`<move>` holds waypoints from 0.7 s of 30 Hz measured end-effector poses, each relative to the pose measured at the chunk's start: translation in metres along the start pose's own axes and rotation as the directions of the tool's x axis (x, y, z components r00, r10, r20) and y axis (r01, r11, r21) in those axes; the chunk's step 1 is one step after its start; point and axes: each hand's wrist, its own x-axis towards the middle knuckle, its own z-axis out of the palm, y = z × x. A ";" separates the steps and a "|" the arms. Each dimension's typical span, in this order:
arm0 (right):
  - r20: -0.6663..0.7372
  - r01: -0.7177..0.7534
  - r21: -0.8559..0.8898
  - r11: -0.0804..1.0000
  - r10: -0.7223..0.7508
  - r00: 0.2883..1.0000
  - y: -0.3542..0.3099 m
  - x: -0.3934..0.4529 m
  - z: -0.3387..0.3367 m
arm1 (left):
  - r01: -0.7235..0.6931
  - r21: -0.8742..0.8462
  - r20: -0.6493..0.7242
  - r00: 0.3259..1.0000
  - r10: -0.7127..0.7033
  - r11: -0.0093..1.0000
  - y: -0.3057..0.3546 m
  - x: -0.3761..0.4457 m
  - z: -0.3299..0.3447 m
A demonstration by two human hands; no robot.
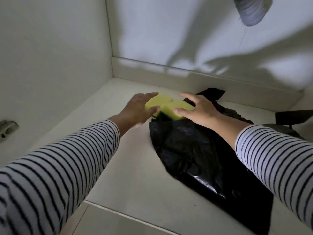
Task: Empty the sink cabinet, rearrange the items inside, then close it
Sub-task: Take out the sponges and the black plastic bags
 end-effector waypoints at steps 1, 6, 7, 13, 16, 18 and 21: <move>0.013 -0.027 0.008 1.000 0.027 1.000 0.005 0.005 0.003 | 0.014 -0.007 0.019 1.000 -0.014 1.000 -0.008 0.009 0.006; 0.064 -0.069 -0.008 0.998 0.070 0.996 0.016 0.016 0.013 | 0.053 -0.036 0.067 0.996 -0.050 0.998 -0.033 0.029 0.027; 0.073 -0.071 -0.005 0.997 0.072 0.995 0.016 0.016 0.014 | 0.041 -0.036 0.043 0.998 -0.039 0.999 -0.035 0.031 0.029; 0.034 -0.067 -0.034 0.997 0.069 0.997 0.019 0.013 0.017 | 0.026 -0.099 -0.112 0.993 -0.037 0.995 -0.034 0.036 0.033; -0.028 -0.031 -0.045 0.998 0.030 0.999 0.010 0.009 0.015 | 0.028 -0.116 -0.173 0.984 -0.048 0.993 -0.032 0.026 0.026; -0.056 0.011 -0.059 0.998 -0.014 0.998 0.000 0.005 0.010 | 0.038 -0.118 -0.226 0.972 -0.064 0.992 -0.031 0.016 0.014; -0.104 0.100 -0.068 0.993 -0.107 0.989 -0.023 -0.003 0.000 | 0.060 -0.144 -0.325 0.940 -0.104 0.988 -0.032 -0.008 -0.011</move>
